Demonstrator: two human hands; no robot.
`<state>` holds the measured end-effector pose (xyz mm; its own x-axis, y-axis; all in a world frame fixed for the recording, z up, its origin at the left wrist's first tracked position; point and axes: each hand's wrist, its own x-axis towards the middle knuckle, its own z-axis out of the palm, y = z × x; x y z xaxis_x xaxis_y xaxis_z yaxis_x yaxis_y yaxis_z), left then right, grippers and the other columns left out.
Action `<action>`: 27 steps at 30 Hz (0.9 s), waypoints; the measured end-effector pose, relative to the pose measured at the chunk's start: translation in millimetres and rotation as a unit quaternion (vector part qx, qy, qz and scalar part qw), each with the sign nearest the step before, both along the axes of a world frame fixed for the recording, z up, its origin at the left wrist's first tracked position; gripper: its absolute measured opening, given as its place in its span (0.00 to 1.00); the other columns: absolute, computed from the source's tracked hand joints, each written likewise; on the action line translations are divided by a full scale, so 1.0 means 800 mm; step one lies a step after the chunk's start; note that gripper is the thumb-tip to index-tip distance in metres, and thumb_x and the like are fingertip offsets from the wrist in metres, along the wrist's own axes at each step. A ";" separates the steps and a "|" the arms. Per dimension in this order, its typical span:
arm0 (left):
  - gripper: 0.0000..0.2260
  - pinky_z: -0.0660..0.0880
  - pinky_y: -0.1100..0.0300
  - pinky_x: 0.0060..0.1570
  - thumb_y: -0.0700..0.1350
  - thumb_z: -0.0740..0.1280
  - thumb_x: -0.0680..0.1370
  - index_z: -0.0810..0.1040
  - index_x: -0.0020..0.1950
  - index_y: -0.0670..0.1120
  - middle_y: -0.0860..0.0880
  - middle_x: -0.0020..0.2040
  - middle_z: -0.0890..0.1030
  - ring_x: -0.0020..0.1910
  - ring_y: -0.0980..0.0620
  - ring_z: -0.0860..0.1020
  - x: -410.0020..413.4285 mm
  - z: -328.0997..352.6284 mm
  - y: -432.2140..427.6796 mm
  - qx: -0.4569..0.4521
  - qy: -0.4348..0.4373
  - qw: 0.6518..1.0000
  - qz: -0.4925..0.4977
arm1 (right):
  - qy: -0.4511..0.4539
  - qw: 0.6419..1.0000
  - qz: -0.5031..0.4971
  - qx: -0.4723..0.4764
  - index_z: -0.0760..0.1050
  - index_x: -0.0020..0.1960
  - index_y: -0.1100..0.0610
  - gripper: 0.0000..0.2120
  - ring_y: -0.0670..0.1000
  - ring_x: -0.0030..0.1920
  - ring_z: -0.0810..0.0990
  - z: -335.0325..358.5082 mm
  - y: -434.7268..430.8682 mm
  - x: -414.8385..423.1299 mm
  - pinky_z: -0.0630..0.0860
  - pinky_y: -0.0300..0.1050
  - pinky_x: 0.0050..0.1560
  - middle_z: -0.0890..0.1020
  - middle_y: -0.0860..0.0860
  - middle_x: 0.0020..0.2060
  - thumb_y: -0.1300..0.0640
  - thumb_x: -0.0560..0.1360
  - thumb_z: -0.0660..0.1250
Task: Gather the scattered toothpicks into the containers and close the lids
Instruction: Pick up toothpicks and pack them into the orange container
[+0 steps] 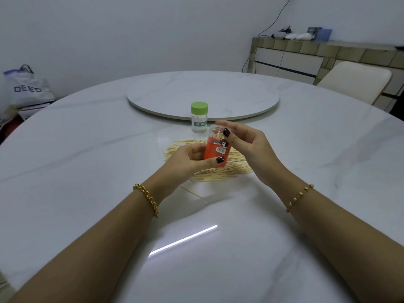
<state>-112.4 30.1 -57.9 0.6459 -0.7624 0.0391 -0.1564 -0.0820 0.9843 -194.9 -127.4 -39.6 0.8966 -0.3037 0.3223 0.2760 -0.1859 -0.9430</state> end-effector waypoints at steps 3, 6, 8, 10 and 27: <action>0.26 0.74 0.52 0.62 0.50 0.74 0.67 0.77 0.63 0.45 0.49 0.53 0.84 0.54 0.52 0.82 0.000 0.001 0.002 0.001 -0.004 1.000 0.004 | 0.000 1.000 0.000 -0.006 0.75 0.64 0.59 0.15 0.45 0.54 0.81 -0.001 0.002 0.000 0.76 0.35 0.50 0.83 0.51 0.53 0.59 0.78 0.64; 0.23 0.75 0.54 0.61 0.47 0.74 0.69 0.77 0.63 0.44 0.48 0.54 0.84 0.54 0.52 0.82 0.001 0.001 0.003 0.002 -0.006 1.000 0.010 | -0.003 1.000 -0.002 -0.008 0.75 0.64 0.59 0.15 0.43 0.53 0.81 0.001 0.004 -0.001 0.76 0.35 0.50 0.83 0.49 0.52 0.59 0.78 0.64; 0.22 0.76 0.57 0.59 0.45 0.74 0.70 0.77 0.63 0.45 0.49 0.54 0.84 0.54 0.53 0.82 0.001 0.002 0.003 -0.001 -0.005 1.000 0.010 | -0.003 1.000 -0.004 -0.010 0.75 0.64 0.59 0.16 0.43 0.54 0.81 0.002 0.004 -0.001 0.76 0.35 0.50 0.83 0.49 0.53 0.59 0.78 0.64; 0.24 0.76 0.58 0.58 0.48 0.74 0.67 0.77 0.63 0.45 0.49 0.53 0.84 0.54 0.54 0.82 0.000 0.002 0.002 -0.004 -0.009 1.000 0.012 | -0.003 1.000 -0.006 -0.013 0.75 0.64 0.58 0.16 0.43 0.54 0.81 0.002 0.004 -0.001 0.76 0.35 0.49 0.83 0.49 0.53 0.59 0.78 0.64; 0.25 0.77 0.66 0.48 0.49 0.74 0.67 0.77 0.62 0.47 0.51 0.53 0.84 0.52 0.57 0.82 0.005 0.003 0.006 0.007 -0.037 0.999 0.008 | 0.001 0.999 0.027 -0.021 0.74 0.65 0.58 0.16 0.43 0.53 0.81 0.004 0.003 -0.002 0.76 0.34 0.48 0.82 0.52 0.54 0.62 0.77 0.63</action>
